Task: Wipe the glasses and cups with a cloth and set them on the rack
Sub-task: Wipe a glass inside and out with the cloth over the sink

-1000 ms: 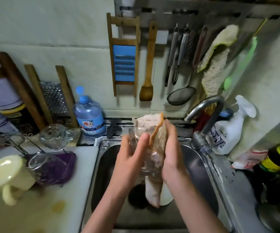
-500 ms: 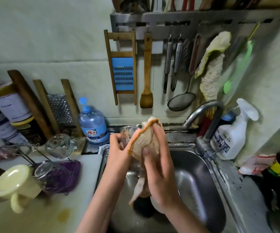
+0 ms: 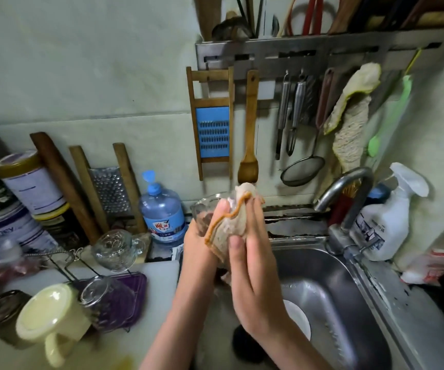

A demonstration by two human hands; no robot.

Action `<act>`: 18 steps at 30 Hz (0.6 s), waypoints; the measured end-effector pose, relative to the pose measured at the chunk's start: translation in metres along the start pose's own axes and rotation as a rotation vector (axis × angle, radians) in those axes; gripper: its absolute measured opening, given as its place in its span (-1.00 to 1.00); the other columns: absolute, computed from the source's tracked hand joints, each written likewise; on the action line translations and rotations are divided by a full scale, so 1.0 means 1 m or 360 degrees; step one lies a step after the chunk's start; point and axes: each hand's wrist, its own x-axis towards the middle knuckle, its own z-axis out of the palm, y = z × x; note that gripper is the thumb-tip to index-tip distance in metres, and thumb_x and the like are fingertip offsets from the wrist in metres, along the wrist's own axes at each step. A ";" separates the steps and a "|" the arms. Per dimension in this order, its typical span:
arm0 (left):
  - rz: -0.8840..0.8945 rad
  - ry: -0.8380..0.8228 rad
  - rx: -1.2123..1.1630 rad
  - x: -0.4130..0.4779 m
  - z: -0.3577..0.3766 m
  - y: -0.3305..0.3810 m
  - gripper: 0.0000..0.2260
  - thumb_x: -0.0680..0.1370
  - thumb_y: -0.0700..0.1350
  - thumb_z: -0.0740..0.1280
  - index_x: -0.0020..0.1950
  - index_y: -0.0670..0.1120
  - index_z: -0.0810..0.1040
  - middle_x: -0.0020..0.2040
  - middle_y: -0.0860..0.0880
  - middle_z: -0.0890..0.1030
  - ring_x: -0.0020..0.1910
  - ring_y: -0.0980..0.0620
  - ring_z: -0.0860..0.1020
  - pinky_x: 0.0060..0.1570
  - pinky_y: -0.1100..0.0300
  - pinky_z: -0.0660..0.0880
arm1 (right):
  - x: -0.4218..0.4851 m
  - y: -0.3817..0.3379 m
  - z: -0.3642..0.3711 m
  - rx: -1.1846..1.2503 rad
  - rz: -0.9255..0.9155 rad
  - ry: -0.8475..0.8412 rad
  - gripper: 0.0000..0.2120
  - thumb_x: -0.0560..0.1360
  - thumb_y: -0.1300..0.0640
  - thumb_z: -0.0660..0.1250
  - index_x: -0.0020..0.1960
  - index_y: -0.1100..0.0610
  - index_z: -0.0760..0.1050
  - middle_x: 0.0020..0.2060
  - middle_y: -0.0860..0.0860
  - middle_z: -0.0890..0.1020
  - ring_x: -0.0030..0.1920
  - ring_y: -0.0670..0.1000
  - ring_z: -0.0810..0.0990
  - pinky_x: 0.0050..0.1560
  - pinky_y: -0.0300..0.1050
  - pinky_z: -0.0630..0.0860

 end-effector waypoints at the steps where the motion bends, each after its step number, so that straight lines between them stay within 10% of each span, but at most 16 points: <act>1: 0.0091 -0.0035 0.0087 0.002 -0.003 0.003 -0.60 0.30 0.19 0.50 -0.16 -0.13 0.59 -0.22 -0.09 0.62 -0.19 -0.02 0.58 -0.13 0.11 0.56 | -0.002 0.002 0.001 -0.0031 -0.0101 0.0024 -0.50 0.65 -0.04 0.01 0.55 0.10 0.12 0.55 0.07 0.11 0.54 -0.10 0.08 0.46 -0.33 0.09; 6: 0.0389 -0.0159 0.0212 0.000 -0.021 0.005 -0.51 0.36 0.15 0.50 -0.07 -0.25 0.47 -0.24 -0.05 0.57 -0.30 0.19 0.55 -0.28 0.31 0.51 | 0.016 -0.013 0.003 0.0705 0.0148 -0.0101 -0.55 0.63 0.11 0.09 0.51 0.10 0.19 0.47 0.07 0.34 0.42 -0.13 0.36 0.29 -0.37 0.35; 10: 0.0636 -0.0192 0.0483 -0.001 -0.018 0.010 -0.13 0.25 0.48 0.37 0.09 -0.31 0.47 -0.11 -0.07 0.63 -0.16 0.13 0.59 -0.13 0.26 0.48 | 0.055 -0.014 0.000 0.1118 0.0648 -0.0079 -0.45 0.54 -0.10 0.15 0.37 0.26 0.36 0.11 0.03 0.66 0.16 0.01 0.62 0.14 -0.16 0.53; 18: 0.0514 -0.0116 0.0569 -0.013 -0.018 0.015 -0.28 0.44 0.47 0.09 0.24 -0.13 0.39 -0.10 0.20 0.55 -0.05 0.28 0.55 0.09 0.27 0.48 | 0.074 -0.012 -0.006 0.1185 0.1266 0.0037 -0.41 0.58 -0.27 0.05 0.16 0.17 0.60 -0.03 0.13 0.71 0.00 0.11 0.68 0.18 0.04 0.52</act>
